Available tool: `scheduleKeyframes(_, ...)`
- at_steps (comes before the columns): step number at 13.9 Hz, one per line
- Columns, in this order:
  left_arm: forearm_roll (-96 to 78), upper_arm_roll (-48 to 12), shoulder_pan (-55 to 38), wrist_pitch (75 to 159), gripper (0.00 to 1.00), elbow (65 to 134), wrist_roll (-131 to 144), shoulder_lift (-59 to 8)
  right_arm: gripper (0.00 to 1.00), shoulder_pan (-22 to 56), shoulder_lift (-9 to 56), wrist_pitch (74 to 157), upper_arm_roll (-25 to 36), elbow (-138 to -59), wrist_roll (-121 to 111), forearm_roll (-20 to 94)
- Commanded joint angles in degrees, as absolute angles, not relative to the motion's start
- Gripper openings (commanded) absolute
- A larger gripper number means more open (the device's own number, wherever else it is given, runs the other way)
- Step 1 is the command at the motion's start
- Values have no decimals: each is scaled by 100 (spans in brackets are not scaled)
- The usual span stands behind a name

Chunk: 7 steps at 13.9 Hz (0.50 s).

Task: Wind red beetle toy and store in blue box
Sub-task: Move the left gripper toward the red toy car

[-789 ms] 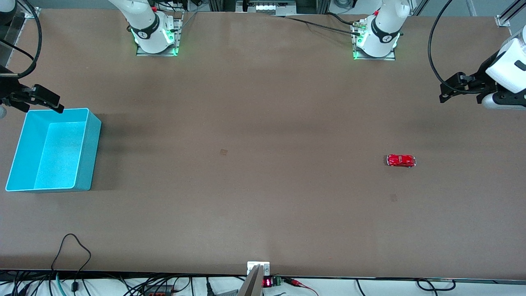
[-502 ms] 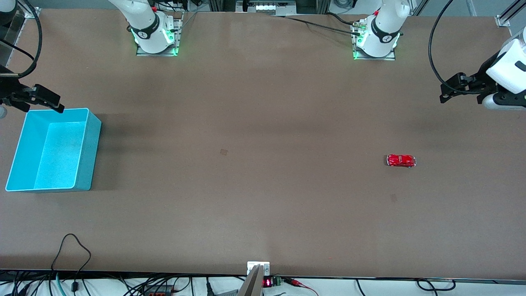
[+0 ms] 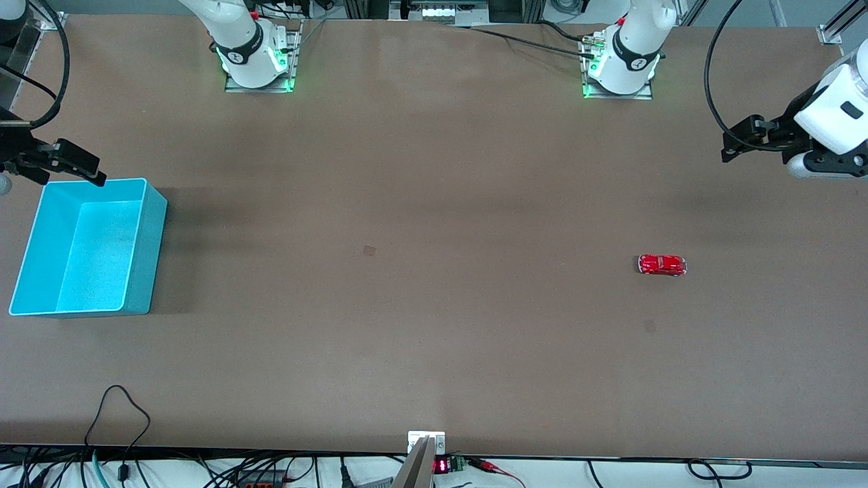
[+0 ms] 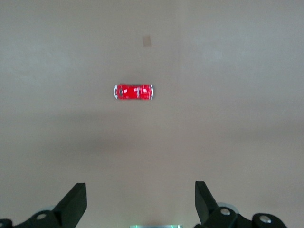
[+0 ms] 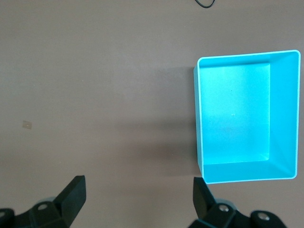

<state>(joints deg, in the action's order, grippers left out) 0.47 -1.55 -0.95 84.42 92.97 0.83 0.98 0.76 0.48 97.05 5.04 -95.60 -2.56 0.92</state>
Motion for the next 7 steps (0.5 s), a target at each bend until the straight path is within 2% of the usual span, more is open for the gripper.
scheduleKeyframes(1, -62, -141, -184, 7684, 100, 9000, 17, -97, 100, 62, 18, 9659, 475, -9571, -193, 35)
scheduleKeyframes(5, -70, -158, -307, 6673, 100, 8982, -612, -132, 100, 53, 18, 9659, 475, -9571, -193, 35)
scheduleKeyframes(7, -70, -150, -325, 6574, 100, 9061, -1725, -149, 100, 44, 18, 9668, 475, -9580, -193, 35)
